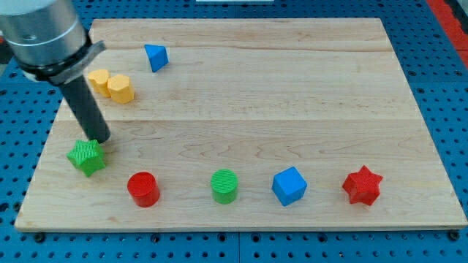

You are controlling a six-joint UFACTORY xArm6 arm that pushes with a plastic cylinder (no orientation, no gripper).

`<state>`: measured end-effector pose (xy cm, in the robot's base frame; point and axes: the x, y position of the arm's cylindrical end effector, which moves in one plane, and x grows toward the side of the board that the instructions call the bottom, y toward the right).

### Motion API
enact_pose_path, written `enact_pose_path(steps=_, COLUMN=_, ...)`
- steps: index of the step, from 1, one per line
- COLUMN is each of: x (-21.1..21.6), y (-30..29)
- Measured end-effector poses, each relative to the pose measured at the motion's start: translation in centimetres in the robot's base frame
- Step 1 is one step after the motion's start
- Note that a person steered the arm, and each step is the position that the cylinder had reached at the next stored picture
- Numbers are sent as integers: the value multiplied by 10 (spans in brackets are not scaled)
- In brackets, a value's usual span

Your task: Slide the yellow heart and the yellow hexagon towards the center

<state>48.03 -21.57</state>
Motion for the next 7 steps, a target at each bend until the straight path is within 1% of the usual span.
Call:
enact_pose_path(steps=1, x=41, y=10)
enact_pose_path(steps=2, x=55, y=14)
enact_pose_path(steps=4, x=55, y=20)
enact_pose_path(steps=5, x=0, y=35)
enact_pose_path(steps=6, x=-58, y=64)
enact_pose_path(steps=7, x=-79, y=149)
